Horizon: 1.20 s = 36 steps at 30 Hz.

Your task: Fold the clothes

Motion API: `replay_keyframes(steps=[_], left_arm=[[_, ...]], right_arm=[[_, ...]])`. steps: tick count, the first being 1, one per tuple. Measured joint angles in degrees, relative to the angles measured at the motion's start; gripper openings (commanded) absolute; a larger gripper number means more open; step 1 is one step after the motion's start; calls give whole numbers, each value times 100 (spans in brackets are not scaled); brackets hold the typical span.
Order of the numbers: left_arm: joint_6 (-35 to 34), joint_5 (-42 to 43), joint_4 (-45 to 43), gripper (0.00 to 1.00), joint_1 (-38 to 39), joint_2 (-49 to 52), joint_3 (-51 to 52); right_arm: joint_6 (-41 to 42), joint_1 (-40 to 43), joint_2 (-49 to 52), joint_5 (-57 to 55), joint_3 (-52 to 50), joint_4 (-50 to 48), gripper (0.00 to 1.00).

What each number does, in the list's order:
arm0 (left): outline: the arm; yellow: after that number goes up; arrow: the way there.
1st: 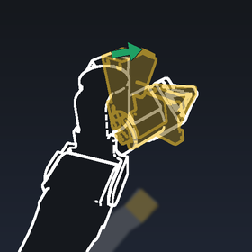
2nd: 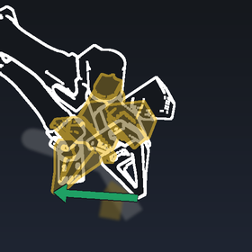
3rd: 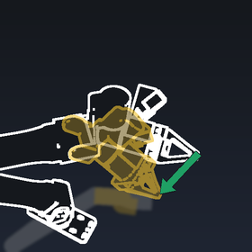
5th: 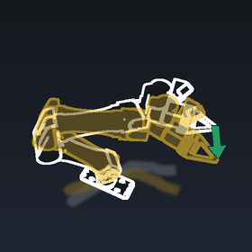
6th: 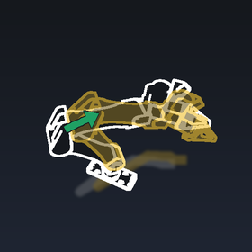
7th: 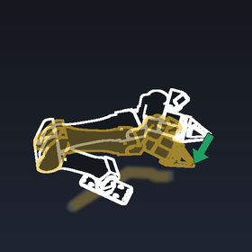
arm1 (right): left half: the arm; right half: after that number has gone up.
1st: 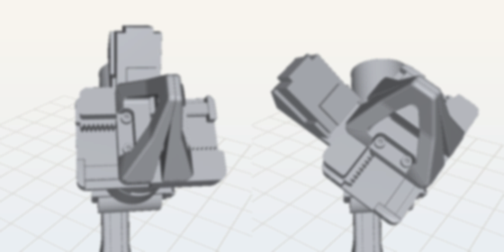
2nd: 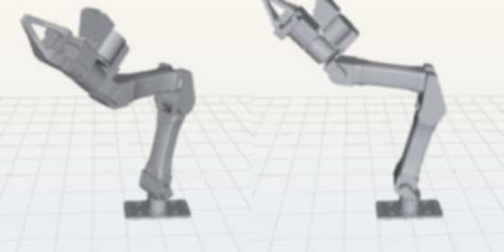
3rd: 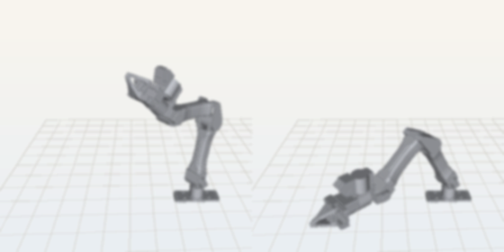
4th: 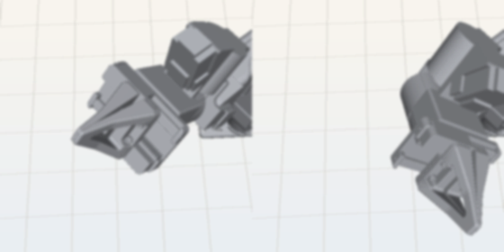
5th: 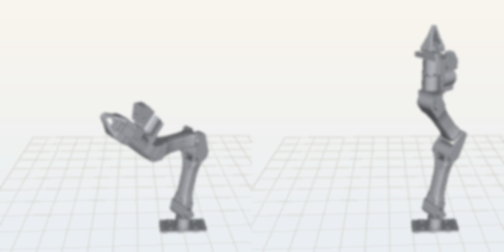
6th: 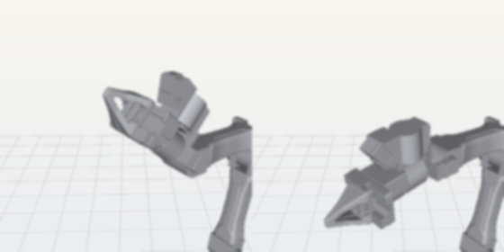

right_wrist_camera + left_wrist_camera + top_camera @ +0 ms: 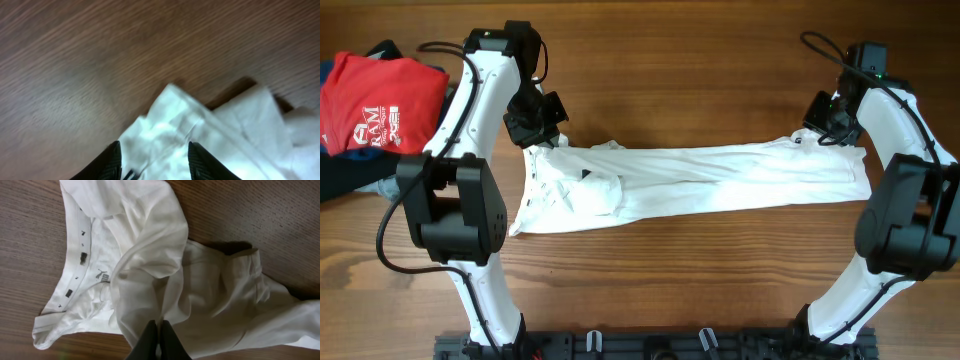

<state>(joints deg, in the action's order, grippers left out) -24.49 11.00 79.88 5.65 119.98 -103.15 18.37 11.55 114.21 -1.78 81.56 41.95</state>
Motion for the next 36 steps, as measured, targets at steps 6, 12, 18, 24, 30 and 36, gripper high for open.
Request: replay_keyframes(steps=[6,12,18,24,30,36], left_arm=[[-2,2,2,4,0,0,0],[-2,2,4,4,0,-2,0],[-2,4,4,4,0,0,0],[-2,28,4,4,0,0,0],[-2,46,4,4,0,0,0],[-2,131,-55,4,7,0,0]], right_arm=[[46,0,385,-168,-4,-240,44],[48,0,538,-170,0,-356,41],[39,0,616,-166,162,-374,45],[22,0,675,-164,249,-424,39],[-149,7,737,-192,293,-459,4],[-157,116,728,-227,684,-46,4]])
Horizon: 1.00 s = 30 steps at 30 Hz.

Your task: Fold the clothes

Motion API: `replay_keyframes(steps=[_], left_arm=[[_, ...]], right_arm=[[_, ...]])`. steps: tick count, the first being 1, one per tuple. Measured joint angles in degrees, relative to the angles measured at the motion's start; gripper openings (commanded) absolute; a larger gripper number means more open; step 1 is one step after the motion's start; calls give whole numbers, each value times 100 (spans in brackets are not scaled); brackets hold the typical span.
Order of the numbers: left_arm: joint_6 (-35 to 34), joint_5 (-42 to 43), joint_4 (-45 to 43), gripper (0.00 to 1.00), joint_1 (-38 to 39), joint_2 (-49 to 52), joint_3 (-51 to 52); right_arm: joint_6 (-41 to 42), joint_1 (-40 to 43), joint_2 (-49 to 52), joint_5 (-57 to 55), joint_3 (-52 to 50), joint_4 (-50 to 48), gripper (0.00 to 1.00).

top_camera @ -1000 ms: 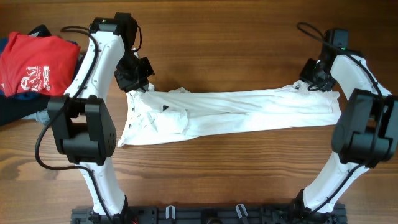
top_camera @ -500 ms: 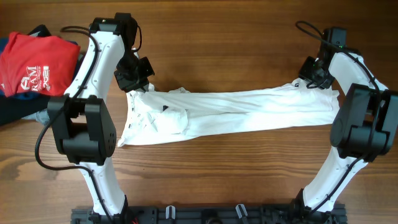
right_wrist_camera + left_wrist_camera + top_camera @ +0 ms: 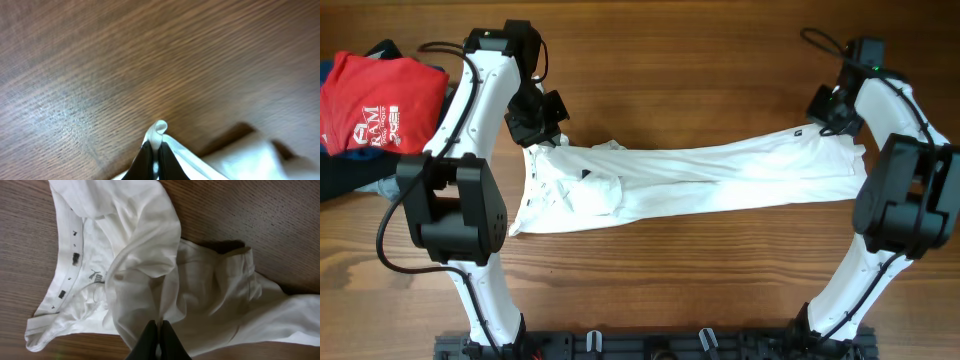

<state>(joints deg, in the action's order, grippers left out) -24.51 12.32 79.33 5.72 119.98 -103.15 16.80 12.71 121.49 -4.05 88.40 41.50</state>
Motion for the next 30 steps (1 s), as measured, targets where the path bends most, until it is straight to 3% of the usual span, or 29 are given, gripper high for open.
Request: replay_keyframes(steps=[6,13,19,21,22,26,30], left_arm=[[-2,114,2,4,293,0,0],[0,114,323,4,463,-2,0],[-2,114,715,5,573,0,13],[0,111,789,36,723,0,66],[15,109,798,38,780,0,96],[0,-17,1176,30,944,0,260],[-2,-136,313,34,796,-2,302]], right_arm=[[-164,496,-686,-330,612,444,4],[-321,511,-686,-804,647,1381,4],[-326,525,-686,-1287,494,1576,4],[-348,557,-688,-1316,415,1596,4],[-372,562,-686,-1344,289,1593,4],[-413,562,-686,-1399,90,1547,4],[-433,562,-686,-1399,87,1460,4]])
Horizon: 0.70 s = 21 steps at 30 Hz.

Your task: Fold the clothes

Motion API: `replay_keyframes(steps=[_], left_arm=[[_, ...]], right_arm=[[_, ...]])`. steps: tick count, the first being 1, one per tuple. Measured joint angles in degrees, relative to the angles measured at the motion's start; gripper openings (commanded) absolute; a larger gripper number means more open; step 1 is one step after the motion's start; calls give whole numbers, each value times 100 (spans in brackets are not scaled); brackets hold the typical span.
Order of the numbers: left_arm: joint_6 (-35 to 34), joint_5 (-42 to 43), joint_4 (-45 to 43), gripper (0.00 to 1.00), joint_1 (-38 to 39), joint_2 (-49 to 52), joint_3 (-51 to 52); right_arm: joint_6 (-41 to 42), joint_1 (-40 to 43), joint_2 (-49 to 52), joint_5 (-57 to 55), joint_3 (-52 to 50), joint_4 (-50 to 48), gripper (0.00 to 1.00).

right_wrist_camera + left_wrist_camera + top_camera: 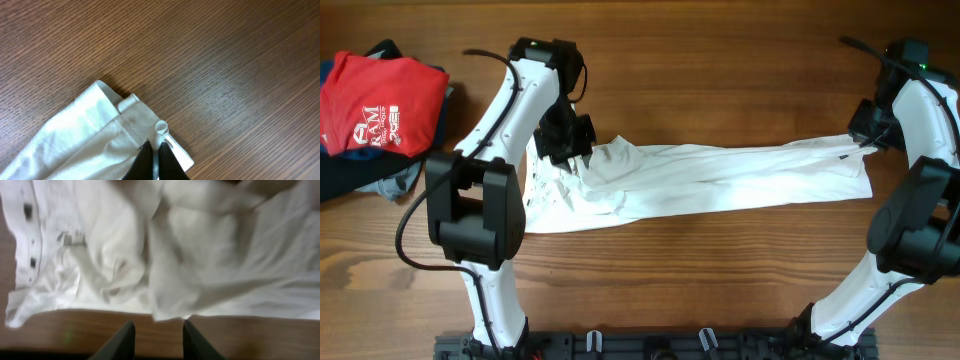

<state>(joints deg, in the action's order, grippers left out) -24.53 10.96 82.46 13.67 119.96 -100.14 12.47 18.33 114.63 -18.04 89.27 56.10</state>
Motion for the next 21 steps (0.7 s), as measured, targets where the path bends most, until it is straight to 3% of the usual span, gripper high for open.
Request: replay_keyframes(steps=[5,13,18,20,21], left_arm=[[-20,-61,-1318,42,-17,2,31],[-188,9,-1847,46,15,2,807],[-236,11,-1775,43,15,2,966],[-238,7,-1733,34,15,2,966],[-238,2,-1709,35,15,2,966]], right_arm=[[-26,0,0,22,0,-39,4],[-109,0,0,24,0,-44,4],[-109,0,0,24,0,-44,4],[-125,0,0,24,0,-44,4],[-127,0,0,24,0,-48,4]])
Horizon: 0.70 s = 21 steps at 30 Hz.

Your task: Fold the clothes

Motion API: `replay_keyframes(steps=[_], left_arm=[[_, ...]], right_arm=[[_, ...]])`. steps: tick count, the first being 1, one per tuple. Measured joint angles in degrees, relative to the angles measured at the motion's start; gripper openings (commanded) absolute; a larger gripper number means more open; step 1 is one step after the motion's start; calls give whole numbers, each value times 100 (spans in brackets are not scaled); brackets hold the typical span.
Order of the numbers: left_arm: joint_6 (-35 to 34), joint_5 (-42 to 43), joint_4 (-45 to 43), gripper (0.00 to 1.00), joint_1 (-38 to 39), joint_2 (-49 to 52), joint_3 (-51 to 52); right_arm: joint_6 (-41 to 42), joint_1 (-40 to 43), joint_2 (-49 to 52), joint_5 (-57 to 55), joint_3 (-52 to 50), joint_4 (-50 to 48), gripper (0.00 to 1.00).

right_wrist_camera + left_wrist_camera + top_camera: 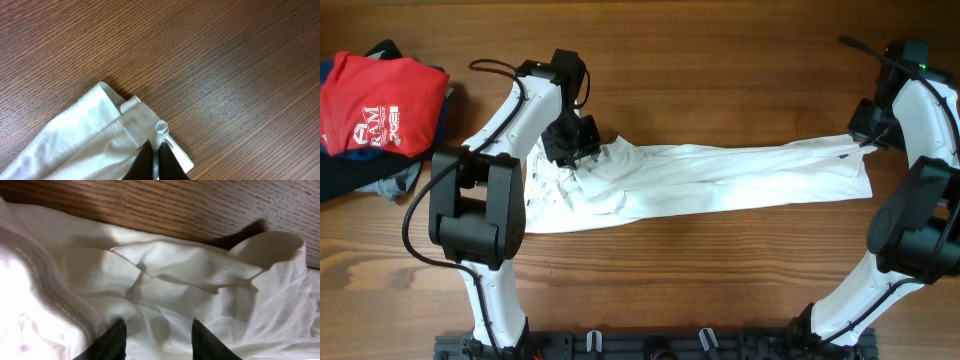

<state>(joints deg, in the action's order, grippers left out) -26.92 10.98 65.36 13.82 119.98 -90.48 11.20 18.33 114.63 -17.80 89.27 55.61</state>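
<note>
White trousers (720,175) lie stretched across the wooden table, with the crumpled waist at the left and the leg ends at the right. My left gripper (582,148) is open just over the bunched folds (165,275) near the waist. Its dark fingers (111,341) straddle white cloth close below. My right gripper (860,135) is shut on a pinched loop of the leg hem (161,128) at the far right end. The hem's corner (107,92) rests flat on the wood.
A folded red shirt (380,100) sits on a pile of dark clothes (345,180) at the table's far left. Bare wood (720,280) runs along the front of the trousers and also lies behind them.
My left gripper, still open, has shifted slightly right and now sits closer over the folds by the waist. The right gripper and the hem have not moved.
First my left gripper was shut on cloth at the waist and my right was open around the leg hem. Then the right had shut on the hem. Later the hem lay farther right with the leg stretched, and the left had let go and stood open.
</note>
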Motion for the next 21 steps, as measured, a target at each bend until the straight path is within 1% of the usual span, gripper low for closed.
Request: replay_keyframes(steps=[3,7,10,13,14,15,16,17,21], left_arm=[[-37,-31,413,46,0,0,0],[-42,-46,1027,47,0,0,11],[-42,-46,890,47,0,0,11],[-42,-46,415,46,7,0,17],[-42,-46,275,40,11,0,17],[-42,-44,197,31,15,0,17],[-63,-46,162,14,15,0,17],[-46,-46,125,4,15,0,17],[-57,-46,138,4,-2,-9,15]], right_arm=[[0,0,0,0,0,-11,4],[0,0,-2,0,0,-13,4],[0,0,0,0,0,-15,4],[0,0,0,0,0,-13,4],[0,0,0,0,0,-13,4],[0,0,0,0,0,-11,4],[0,0,0,0,0,-11,4],[0,0,0,0,0,-11,4],[0,0,0,0,0,-15,4]])
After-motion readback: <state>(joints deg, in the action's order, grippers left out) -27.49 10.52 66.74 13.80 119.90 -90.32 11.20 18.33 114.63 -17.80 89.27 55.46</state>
